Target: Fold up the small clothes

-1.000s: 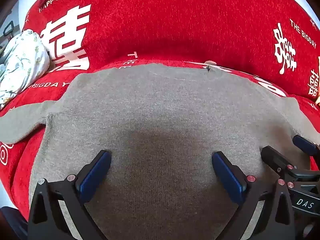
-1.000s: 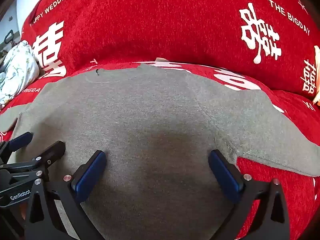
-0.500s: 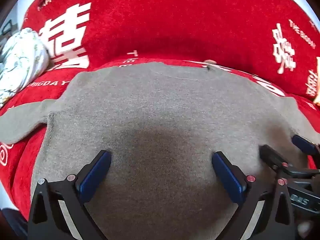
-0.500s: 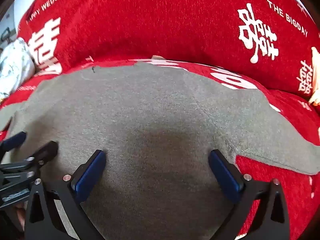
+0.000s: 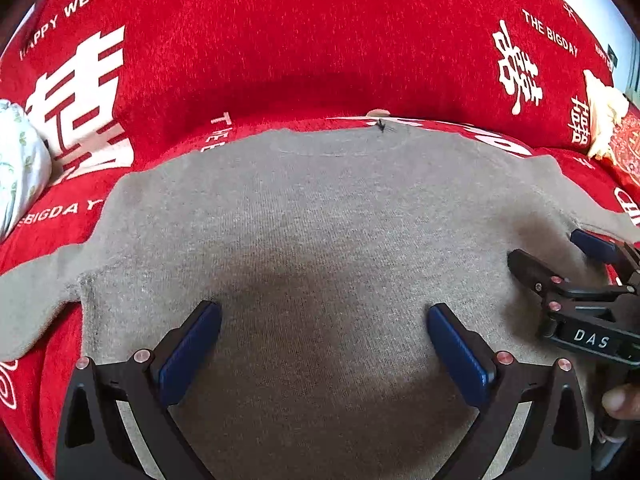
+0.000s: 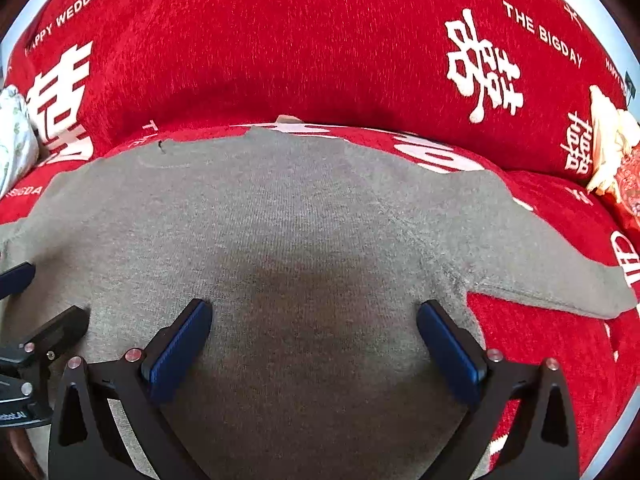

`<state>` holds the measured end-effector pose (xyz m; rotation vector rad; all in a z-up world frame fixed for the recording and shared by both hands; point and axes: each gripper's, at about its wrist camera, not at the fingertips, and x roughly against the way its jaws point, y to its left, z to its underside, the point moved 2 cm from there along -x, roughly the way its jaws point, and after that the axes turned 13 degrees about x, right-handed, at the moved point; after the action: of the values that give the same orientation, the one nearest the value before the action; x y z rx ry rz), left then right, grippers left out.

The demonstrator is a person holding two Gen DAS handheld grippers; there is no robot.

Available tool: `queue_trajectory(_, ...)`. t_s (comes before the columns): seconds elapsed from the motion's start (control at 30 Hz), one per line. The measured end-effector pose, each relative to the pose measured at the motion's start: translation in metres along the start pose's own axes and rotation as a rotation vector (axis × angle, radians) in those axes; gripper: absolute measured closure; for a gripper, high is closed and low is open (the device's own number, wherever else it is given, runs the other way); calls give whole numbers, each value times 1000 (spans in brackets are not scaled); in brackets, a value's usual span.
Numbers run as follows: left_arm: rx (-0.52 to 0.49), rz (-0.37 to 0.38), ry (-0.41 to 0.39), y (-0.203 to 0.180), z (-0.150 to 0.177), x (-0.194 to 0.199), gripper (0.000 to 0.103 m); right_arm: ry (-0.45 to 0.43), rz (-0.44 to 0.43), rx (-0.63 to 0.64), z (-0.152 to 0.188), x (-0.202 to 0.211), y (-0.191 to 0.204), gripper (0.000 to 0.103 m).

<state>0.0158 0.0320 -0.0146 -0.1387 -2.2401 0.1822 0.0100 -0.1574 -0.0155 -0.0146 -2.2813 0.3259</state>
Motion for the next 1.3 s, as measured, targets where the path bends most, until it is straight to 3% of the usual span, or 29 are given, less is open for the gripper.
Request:
queue_trajectory(0.93,4,5,-2,1,0,-1,0,5,-18,-14,1,1,-4,0)
queue_trajectory(1.17,7,-7,13,-1,-1,-2,0,102,-76,-16,-6,-4,-10,1)
queue_trajectory(1.3,17,-16,41,-2,-4,-3,0,126,-61,-22,-6,-5,-8,1)
